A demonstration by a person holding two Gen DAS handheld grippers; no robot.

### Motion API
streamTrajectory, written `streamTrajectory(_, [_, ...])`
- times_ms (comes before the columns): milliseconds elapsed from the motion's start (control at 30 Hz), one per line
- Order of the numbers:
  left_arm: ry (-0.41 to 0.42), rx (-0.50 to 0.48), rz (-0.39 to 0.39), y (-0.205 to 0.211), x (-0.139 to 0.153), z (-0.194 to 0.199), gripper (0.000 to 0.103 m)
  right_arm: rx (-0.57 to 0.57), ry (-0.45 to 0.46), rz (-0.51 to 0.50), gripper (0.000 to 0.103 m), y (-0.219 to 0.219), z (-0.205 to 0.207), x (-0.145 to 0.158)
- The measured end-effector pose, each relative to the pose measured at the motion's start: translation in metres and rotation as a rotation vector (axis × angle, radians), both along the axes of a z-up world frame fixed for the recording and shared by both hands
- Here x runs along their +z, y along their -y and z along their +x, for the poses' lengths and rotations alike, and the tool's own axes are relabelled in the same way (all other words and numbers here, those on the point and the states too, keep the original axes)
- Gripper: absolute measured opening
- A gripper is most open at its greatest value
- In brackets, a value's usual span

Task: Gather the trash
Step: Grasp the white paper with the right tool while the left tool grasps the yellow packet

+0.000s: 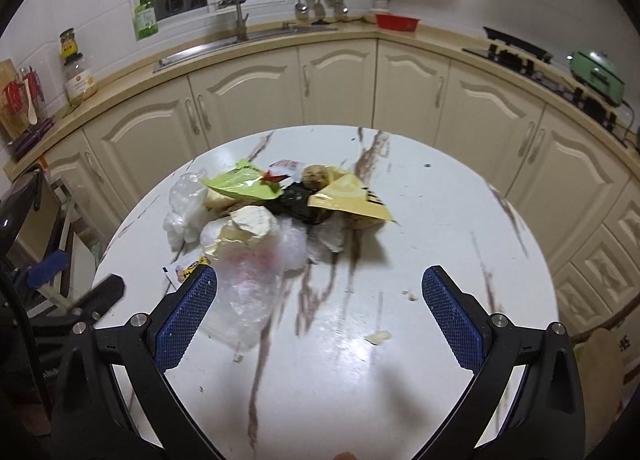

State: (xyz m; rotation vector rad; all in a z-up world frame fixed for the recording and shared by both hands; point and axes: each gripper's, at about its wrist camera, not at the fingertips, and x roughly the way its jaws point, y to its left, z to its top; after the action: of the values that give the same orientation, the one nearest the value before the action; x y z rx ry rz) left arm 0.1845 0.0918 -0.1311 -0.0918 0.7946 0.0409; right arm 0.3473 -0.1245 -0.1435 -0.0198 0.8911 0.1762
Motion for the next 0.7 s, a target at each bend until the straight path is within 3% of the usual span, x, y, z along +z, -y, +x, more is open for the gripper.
streamTrajectory(167, [-0.049, -0.011, -0.005, -0.012, -0.015, 0.051, 0.101, 0.048, -0.042, 0.033, 0.084, -0.023, 0.024, -0.014])
streamTrajectory(267, [-0.056, -0.015, -0.011, -0.016, -0.019, 0.072, 0.101, 0.069, -0.065, 0.052, 0.083, -0.037, 0.038, -0.023])
streamTrajectory(367, [-0.063, -0.025, -0.018, -0.018, -0.027, 0.083, 0.101, 0.079, -0.090, 0.052, 0.074, -0.045, 0.051, -0.034])
streamTrajectory(433, [-0.070, -0.039, -0.023, -0.017, -0.032, 0.093, 0.101, 0.085, -0.122, 0.058, 0.048, -0.047, 0.060, -0.044])
streamTrajectory(500, [-0.077, -0.054, -0.021, -0.016, -0.038, 0.099, 0.101, 0.100, -0.139, 0.083, 0.034, -0.047, 0.063, -0.052])
streamTrajectory(700, [-0.105, -0.083, -0.021, -0.013, -0.057, 0.116, 0.101, 0.112, -0.123, 0.119, 0.028, -0.033, 0.058, -0.051])
